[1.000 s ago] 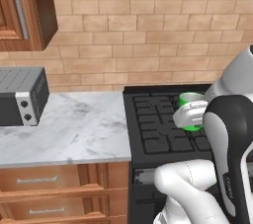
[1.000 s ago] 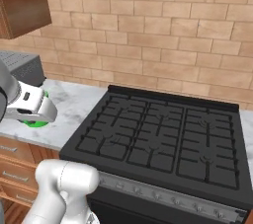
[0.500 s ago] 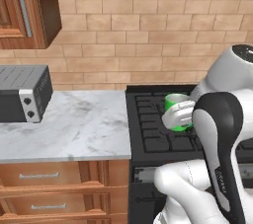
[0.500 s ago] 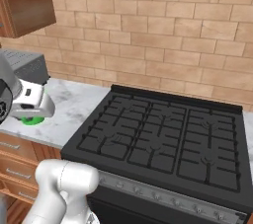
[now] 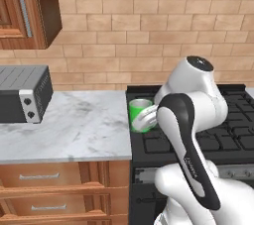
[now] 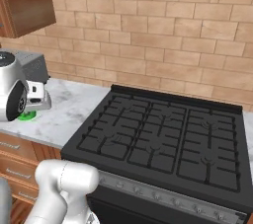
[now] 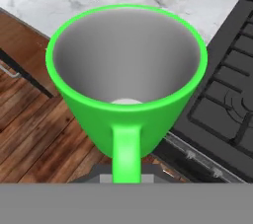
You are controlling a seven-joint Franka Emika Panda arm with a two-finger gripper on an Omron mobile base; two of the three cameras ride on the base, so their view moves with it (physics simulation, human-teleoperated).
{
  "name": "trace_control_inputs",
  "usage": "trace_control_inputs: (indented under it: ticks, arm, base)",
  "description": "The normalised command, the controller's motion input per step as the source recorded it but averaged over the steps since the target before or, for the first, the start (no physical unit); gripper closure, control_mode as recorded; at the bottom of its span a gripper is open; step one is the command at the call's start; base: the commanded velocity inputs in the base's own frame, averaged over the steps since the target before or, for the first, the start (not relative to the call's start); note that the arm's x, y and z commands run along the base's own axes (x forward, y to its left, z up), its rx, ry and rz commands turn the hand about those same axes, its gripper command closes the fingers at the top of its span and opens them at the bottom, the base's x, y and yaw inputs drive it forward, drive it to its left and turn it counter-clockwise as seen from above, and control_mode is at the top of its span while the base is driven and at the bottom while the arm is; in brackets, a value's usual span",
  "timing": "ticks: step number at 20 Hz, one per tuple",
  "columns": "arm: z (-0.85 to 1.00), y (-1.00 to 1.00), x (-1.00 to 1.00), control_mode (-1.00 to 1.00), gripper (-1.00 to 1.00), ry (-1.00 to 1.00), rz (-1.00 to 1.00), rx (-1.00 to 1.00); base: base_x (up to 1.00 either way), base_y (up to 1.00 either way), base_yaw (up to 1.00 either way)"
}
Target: Clear the mugs and bowl far away from the sink.
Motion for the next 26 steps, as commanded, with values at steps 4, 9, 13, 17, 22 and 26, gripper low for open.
trace_control_inputs:
  ticks: [4, 9, 13, 17, 22, 26]
  arm:
    - [-0.45, 0.32, 0.48, -1.0, 1.0, 0.0, 0.14, 0.0]
    - [-0.4, 0.05, 0.47, -1.0, 1.0, 0.0, 0.19, 0.0]
    - [-0.39, 0.0, 0.43, -1.0, 1.0, 0.0, 0.2, 0.0]
    - [-0.34, 0.02, 0.4, -1.0, 1.0, 0.0, 0.15, 0.0]
    - [-0.23, 0.14, 0.37, -1.0, 1.0, 0.0, 0.02, 0.0]
    - [-0.25, 0.18, 0.29, -1.0, 1.0, 0.0, 0.0, 0.0]
  base:
    - [0.0, 0.0, 0.0]
    - [0.0, 0.0, 0.0]
    - [0.0, 0.0, 0.0]
    - [0.0, 0.0, 0.0]
    - [0.0, 0.0, 0.0]
    - [0.0, 0.0, 0.0]
